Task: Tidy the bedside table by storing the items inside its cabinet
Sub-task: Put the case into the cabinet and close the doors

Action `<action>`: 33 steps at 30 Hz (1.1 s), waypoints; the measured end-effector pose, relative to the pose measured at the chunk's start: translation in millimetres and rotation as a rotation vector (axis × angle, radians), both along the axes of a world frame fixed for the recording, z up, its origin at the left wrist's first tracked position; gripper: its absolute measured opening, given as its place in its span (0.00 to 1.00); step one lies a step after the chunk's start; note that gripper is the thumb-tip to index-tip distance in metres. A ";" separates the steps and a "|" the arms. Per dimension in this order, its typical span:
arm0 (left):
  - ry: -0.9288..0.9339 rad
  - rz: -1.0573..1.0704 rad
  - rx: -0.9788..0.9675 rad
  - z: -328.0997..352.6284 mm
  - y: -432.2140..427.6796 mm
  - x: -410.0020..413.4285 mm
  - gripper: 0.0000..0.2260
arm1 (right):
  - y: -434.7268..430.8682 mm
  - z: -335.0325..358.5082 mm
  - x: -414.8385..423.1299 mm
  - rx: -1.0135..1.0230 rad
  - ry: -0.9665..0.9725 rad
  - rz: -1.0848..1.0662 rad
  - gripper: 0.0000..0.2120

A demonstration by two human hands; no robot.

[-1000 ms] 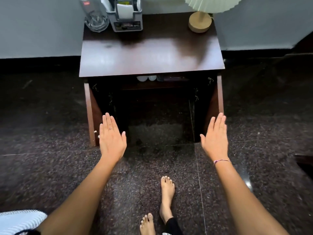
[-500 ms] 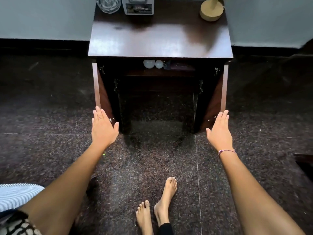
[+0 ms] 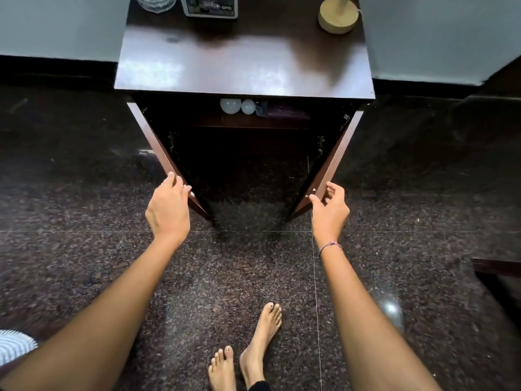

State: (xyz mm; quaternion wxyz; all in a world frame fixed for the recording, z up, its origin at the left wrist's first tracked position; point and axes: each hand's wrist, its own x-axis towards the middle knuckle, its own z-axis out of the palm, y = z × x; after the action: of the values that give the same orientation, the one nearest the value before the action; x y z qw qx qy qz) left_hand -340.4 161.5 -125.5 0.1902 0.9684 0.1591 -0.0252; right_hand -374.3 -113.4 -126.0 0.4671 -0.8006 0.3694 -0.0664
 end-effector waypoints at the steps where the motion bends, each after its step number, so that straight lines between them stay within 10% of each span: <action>1: -0.023 0.088 -0.058 -0.7 -1.9 3.7 0.16 | 2.0 -0.4 2.7 0.091 -0.007 -0.039 0.23; 7: -0.112 0.191 -0.255 -9.1 -3.4 22.0 0.26 | 1.8 -8.8 32.2 0.424 0.168 0.021 0.30; 13: 0.047 0.524 -0.907 -25.4 8.3 37.7 0.42 | 5.9 -25.3 58.2 0.671 0.243 0.080 0.32; 18: 0.232 0.450 -0.776 -41.8 -11.7 48.4 0.15 | 14.3 -25.2 74.1 0.599 0.304 0.162 0.31; 33: 0.485 0.134 -0.617 -43.0 -49.8 98.5 0.31 | 10.0 -32.5 121.7 0.454 0.437 0.462 0.25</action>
State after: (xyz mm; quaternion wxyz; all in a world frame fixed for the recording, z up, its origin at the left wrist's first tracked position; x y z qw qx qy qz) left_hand -241.8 111.7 -168.6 0.4301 0.8193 0.2475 -0.2874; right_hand -252.6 -103.3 -158.5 0.5455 -0.7342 0.2753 0.2960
